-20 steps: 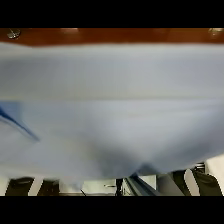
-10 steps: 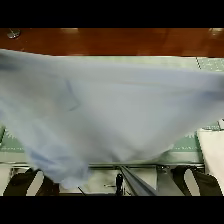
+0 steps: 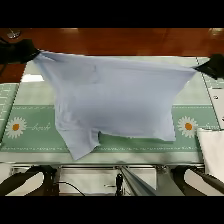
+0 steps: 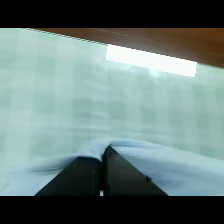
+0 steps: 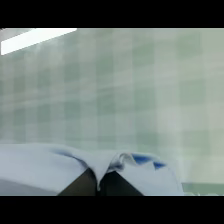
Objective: Fold the shirts.
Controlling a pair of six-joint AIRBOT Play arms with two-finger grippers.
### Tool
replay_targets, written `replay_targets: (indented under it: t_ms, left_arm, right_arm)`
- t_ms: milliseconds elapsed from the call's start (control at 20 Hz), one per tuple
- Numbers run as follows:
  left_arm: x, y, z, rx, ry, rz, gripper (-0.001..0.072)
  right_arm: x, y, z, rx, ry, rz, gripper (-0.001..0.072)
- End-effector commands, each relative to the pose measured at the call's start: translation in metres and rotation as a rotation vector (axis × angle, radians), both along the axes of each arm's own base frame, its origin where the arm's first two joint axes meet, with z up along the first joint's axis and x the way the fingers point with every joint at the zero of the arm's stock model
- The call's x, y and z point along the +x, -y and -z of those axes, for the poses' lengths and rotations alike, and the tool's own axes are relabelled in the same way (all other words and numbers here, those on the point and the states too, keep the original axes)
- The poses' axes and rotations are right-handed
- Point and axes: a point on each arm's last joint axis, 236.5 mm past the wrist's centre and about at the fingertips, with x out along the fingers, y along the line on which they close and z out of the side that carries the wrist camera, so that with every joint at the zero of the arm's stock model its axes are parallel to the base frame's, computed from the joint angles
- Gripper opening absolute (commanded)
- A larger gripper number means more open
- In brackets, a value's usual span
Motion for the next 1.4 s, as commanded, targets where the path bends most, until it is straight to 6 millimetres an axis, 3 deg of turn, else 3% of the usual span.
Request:
replay_targets:
  t_ms: [0, 200, 350, 500, 750, 950, 1050, 1150, 1200, 1250, 1300, 1350]
  left_arm:
    - [0.054, -0.002, 0.053, -0.121, -0.008, -0.101, 0.002]
    - [0.074, 0.003, 0.114, -0.193, -0.103, -0.137, 0.002]
    - [0.069, 0.008, 0.158, -0.199, -0.206, -0.126, 0.002]
    - [0.053, 0.019, 0.181, -0.199, -0.305, -0.072, 0.0021]
    - [0.029, 0.008, 0.169, -0.204, -0.37, -0.025, 0.0021]
    - [-0.02, 0.001, 0.197, -0.151, -0.547, 0.122, 0.0021]
    - [-0.041, 0.0, 0.215, -0.13, -0.631, 0.151, 0.0022]
    - [-0.049, 0.004, 0.224, -0.145, -0.67, 0.162, 0.0026]
    - [-0.052, 0.007, 0.226, -0.153, -0.689, 0.161, 0.0082]
    - [-0.054, 0.008, 0.227, -0.178, -0.715, 0.132, 0.0278]
    - [-0.057, 0.009, 0.225, -0.195, -0.739, 0.121, 0.062]
    - [-0.063, 0.01, 0.22, -0.196, -0.762, 0.144, 0.0704]
  right_arm:
    - [0.067, 0.007, 0.069, 0.173, -0.034, 0.06, 0.0021]
    - [0.103, 0.009, 0.103, 0.284, -0.079, 0.086, 0.0021]
    - [0.105, 0.008, 0.118, 0.299, -0.12, 0.079, 0.0021]
    - [0.087, -0.002, 0.135, 0.238, -0.198, 0.003, 0.0022]
    - [0.048, -0.009, 0.145, 0.194, -0.326, -0.107, 0.0022]
    - [-0.002, 0.001, 0.178, 0.057, -0.536, -0.176, 0.0022]
    - [-0.009, -0.002, 0.188, 0.051, -0.566, -0.172, 0.0022]
    - [-0.007, -0.006, 0.191, 0.052, -0.564, -0.164, 0.0022]
    - [-0.006, -0.009, 0.191, 0.052, -0.566, -0.161, 0.0026]
    - [-0.006, -0.013, 0.191, 0.064, -0.576, -0.146, 0.0186]
    - [-0.006, -0.018, 0.188, 0.089, -0.59, -0.133, 0.0561]
    - [-0.009, -0.022, 0.183, 0.102, -0.595, -0.152, 0.062]
